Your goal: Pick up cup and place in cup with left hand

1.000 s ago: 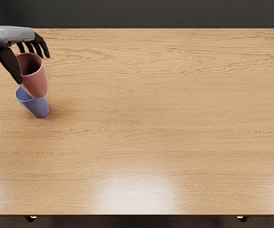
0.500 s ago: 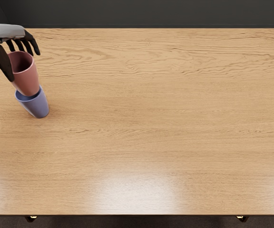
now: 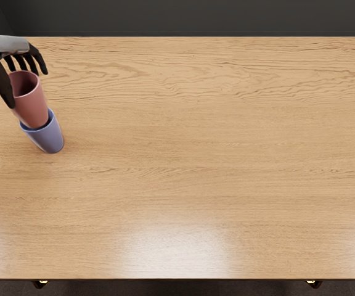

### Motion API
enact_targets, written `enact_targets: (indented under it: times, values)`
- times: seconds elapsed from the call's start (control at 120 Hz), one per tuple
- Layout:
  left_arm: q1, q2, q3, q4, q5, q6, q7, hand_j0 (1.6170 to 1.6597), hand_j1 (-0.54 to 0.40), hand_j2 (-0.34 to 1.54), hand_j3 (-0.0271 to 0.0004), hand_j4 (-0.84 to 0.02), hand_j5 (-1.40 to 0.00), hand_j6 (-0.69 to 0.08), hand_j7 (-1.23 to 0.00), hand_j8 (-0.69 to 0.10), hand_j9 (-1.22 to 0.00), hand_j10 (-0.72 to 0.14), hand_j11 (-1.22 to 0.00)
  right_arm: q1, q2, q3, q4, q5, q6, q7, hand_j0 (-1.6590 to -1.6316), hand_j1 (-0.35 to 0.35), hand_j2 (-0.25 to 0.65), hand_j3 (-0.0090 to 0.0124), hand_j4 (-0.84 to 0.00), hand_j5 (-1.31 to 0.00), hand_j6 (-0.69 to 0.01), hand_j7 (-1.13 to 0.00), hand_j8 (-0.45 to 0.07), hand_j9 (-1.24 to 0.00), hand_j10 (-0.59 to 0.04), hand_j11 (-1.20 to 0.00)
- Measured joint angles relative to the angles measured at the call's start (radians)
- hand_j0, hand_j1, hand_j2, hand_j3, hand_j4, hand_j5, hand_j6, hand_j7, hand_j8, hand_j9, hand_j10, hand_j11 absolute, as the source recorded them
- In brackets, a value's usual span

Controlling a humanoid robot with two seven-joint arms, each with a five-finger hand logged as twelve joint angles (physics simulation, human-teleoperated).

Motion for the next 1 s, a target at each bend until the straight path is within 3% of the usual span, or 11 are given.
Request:
enact_targets:
  times: [0.917, 1.0]
  values:
    - [0.011, -0.031, 0.032, 0.045, 0.029, 0.014, 0.0, 1.658, -0.123, 0.22, 0.0, -0.421, -0.55, -0.422, -0.55, -0.375, -0.55, -0.421, -0.55, 0.0, 0.0, 0.0, 0.0, 0.0, 0.0, 0.0, -1.6581, -0.32, -0.005, 0.0, -0.024, -0.03, -0.024, -0.03, -0.024, -0.03, -0.024, -0.03]
    - [0.011, -0.037, 0.033, 0.045, 0.029, 0.015, 0.0, 1.658, -0.083, 0.17, 0.0, -0.382, -0.5, -0.382, -0.5, -0.35, -0.49, -0.383, -0.49, 0.0, 0.0, 0.0, -0.001, 0.0, 0.0, 0.0, -1.6581, -0.32, -0.005, 0.0, -0.024, -0.03, -0.024, -0.03, -0.024, -0.03, -0.024, -0.03]
